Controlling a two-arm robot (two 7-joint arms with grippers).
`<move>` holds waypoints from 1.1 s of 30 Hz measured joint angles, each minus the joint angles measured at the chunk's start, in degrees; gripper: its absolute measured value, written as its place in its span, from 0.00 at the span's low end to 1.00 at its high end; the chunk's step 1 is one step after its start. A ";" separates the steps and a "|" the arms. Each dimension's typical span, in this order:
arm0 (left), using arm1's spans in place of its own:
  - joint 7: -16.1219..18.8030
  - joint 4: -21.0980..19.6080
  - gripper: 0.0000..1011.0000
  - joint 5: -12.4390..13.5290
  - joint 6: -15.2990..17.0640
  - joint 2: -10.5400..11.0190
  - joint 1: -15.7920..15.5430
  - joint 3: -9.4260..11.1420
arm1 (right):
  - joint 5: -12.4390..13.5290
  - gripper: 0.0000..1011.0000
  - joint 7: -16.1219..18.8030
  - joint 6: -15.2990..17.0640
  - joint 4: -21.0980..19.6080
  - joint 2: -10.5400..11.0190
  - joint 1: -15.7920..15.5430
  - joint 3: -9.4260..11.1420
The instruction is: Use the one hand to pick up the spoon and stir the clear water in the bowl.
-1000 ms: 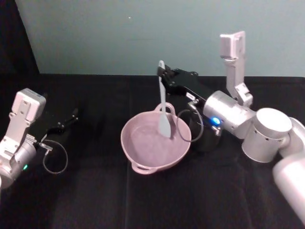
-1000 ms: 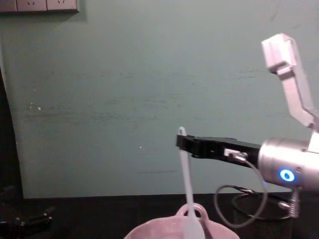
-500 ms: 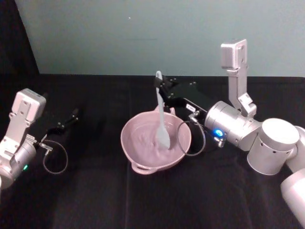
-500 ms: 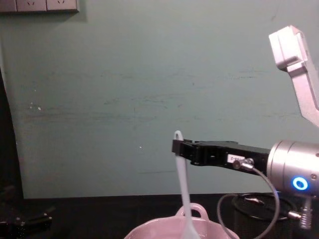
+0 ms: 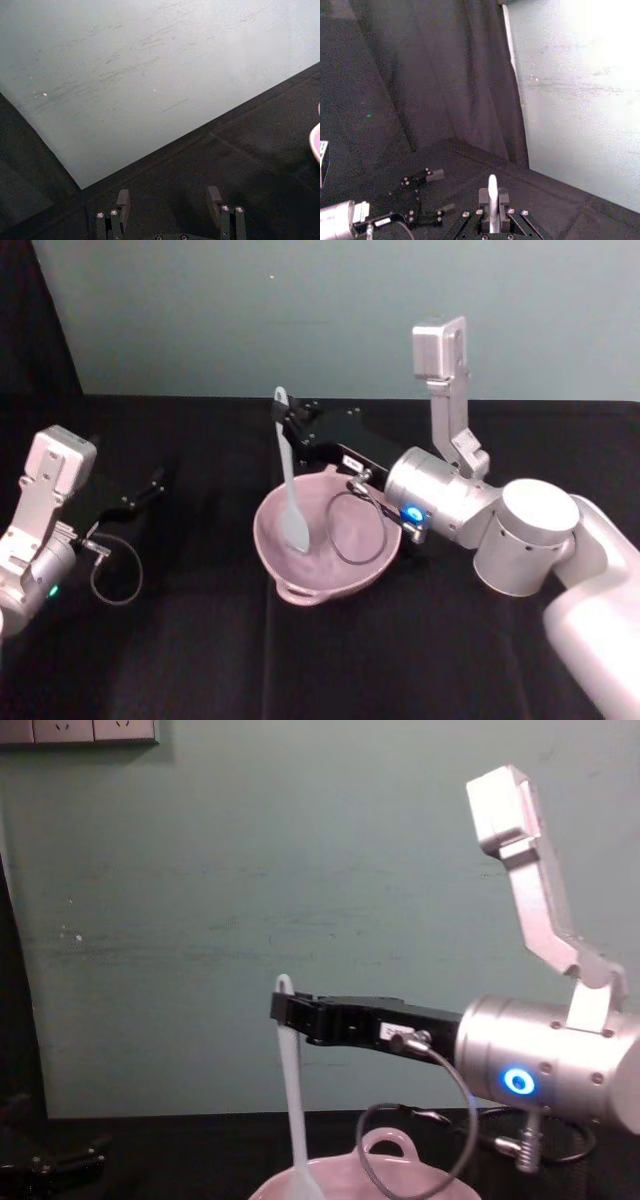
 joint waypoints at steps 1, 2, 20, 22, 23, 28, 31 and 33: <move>0.00 0.00 1.00 0.00 0.00 0.00 0.00 0.00 | 0.01 0.11 0.10 -0.14 0.41 -0.24 0.30 -0.10; 0.00 0.00 1.00 0.00 0.00 0.00 0.00 0.00 | 0.01 0.11 0.15 -0.26 0.98 -0.51 0.69 -0.21; 0.00 0.00 1.00 0.00 0.00 0.00 0.00 0.00 | -0.52 0.11 0.14 -2.98 10.19 -2.44 5.52 1.19; 0.00 0.00 1.00 0.00 0.00 0.00 0.00 0.00 | -0.57 0.11 -0.35 -2.99 9.80 -1.73 5.12 1.93; 0.00 0.00 1.00 0.00 0.00 0.00 0.00 0.00 | -0.57 0.11 -0.35 -2.99 9.80 -1.73 5.12 1.93; 0.00 0.00 1.00 0.00 0.00 0.00 0.00 0.00 | -0.59 0.11 -1.51 -2.52 7.23 0.35 3.15 3.75; 0.00 0.00 1.00 0.00 0.00 0.00 0.00 0.00 | -0.58 0.11 -2.00 -1.92 5.14 1.60 1.69 4.47; 0.00 0.00 1.00 0.00 0.00 0.00 0.00 0.00 | -0.60 0.11 -2.22 -1.35 3.56 2.39 0.66 4.80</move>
